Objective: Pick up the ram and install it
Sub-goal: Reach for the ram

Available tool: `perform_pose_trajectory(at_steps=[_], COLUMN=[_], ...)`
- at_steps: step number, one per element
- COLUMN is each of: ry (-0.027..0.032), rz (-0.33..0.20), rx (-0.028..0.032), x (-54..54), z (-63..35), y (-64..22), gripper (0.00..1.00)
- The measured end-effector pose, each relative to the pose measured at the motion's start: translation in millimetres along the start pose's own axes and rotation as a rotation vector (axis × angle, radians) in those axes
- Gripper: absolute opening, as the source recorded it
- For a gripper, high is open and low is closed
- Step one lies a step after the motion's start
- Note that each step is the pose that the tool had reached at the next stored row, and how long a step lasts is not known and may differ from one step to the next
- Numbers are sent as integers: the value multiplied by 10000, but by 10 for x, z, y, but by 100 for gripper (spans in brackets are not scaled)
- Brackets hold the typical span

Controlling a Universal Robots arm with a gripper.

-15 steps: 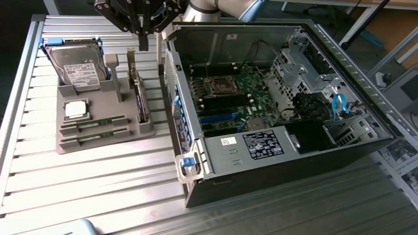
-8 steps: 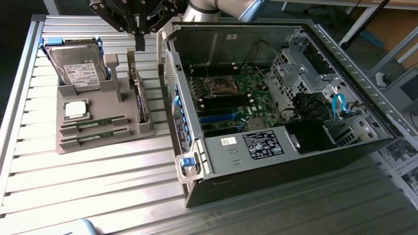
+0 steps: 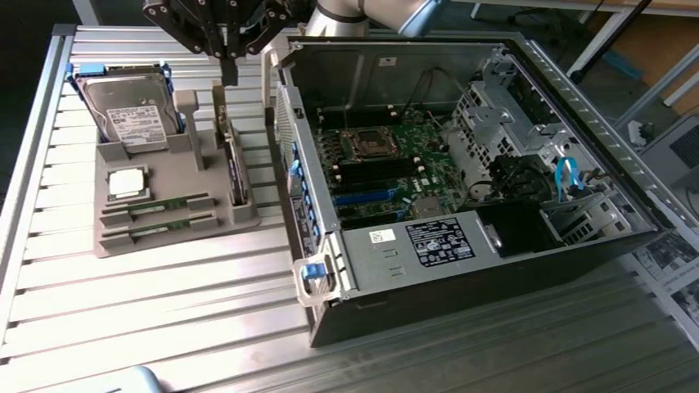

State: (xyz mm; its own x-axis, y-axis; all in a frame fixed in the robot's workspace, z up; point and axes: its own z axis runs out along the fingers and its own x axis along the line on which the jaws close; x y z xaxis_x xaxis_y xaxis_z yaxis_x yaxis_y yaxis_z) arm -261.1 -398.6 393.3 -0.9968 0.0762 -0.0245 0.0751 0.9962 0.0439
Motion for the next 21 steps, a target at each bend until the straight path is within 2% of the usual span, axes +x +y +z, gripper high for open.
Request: perform_pose_trajectory(at_steps=[12, 21], ry=[0, 0], rz=[1, 0], rx=[0, 0], x=[90, 203], z=[-3, -6], y=[-7, -15], gripper=[11, 11])
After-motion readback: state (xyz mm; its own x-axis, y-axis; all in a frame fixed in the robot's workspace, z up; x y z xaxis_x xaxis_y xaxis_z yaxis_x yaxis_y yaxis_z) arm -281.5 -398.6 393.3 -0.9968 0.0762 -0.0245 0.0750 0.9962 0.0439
